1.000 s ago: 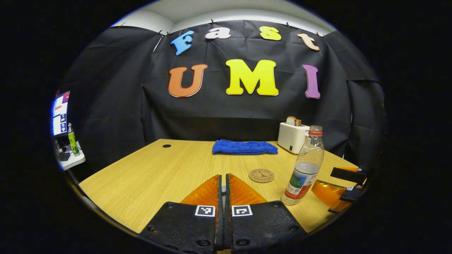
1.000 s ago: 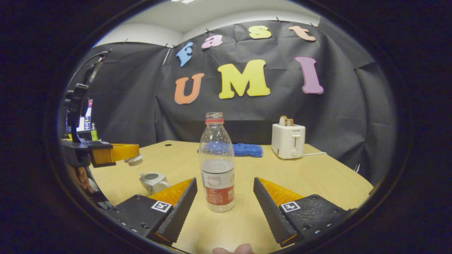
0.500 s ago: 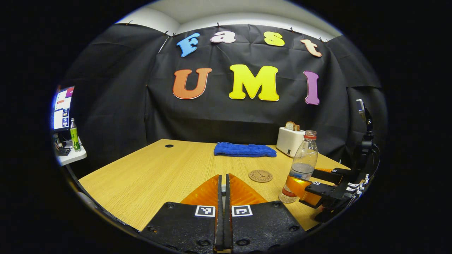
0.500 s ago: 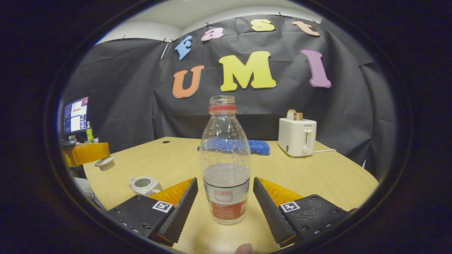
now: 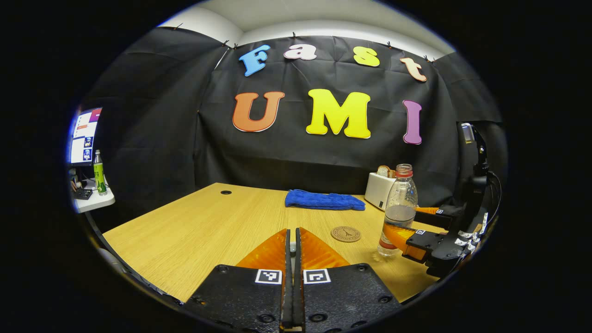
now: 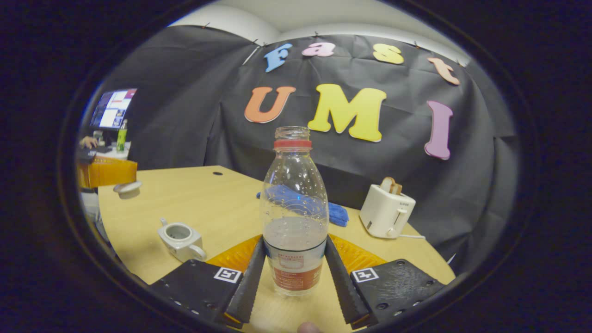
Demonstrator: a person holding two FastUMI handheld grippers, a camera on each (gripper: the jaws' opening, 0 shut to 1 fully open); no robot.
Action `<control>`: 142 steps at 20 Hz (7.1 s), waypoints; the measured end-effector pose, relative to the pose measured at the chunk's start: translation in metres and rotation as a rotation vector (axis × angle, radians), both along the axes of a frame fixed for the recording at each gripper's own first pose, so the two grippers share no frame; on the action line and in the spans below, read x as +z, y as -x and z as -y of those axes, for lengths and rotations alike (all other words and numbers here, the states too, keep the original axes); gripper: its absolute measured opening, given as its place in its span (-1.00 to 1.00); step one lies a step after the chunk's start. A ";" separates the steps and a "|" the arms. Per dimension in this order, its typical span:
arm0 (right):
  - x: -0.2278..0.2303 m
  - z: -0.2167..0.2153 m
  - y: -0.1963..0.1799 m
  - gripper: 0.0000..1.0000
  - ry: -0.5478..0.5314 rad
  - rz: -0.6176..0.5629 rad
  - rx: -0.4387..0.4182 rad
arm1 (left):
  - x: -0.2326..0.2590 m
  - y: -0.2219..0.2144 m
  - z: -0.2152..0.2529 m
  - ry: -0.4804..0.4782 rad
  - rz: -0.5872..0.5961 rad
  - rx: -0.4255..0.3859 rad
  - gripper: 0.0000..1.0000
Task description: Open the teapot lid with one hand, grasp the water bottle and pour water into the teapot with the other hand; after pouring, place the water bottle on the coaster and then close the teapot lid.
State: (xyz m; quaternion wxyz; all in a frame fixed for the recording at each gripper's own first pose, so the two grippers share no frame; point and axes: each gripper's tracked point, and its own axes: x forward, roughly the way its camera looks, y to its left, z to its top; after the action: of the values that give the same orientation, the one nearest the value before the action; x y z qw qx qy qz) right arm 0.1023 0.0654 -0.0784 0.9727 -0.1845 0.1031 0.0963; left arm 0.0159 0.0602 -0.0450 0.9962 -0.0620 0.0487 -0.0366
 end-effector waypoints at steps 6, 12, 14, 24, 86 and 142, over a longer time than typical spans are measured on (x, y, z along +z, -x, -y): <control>0.000 0.008 -0.017 0.39 0.404 0.062 0.036 | 0.006 0.002 -0.014 0.005 0.015 -0.001 -0.94; -0.018 0.000 -0.018 0.39 0.724 0.116 0.100 | 0.009 0.005 -0.029 0.014 0.030 0.006 -0.94; -0.021 -0.001 -0.020 0.42 0.815 0.138 0.126 | 0.009 0.005 -0.035 0.009 0.030 0.008 -0.94; -0.014 -0.017 -0.020 0.41 1.089 0.280 0.182 | 0.009 0.005 -0.041 -0.007 0.029 0.003 -0.94; 0.030 -0.073 -0.017 0.39 1.701 0.614 0.293 | 0.013 0.016 -0.071 0.021 0.026 0.020 -0.94; 0.000 -0.032 -0.144 0.39 -0.333 -0.047 0.033 | -0.002 -0.001 -0.038 -0.070 0.022 -0.005 -0.94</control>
State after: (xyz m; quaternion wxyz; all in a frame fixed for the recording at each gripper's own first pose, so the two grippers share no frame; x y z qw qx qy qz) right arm 0.2467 0.0978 -0.0785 0.9853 -0.0202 0.1055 0.1325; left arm 0.0172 0.0986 -0.0468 0.9982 -0.0268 0.0391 -0.0380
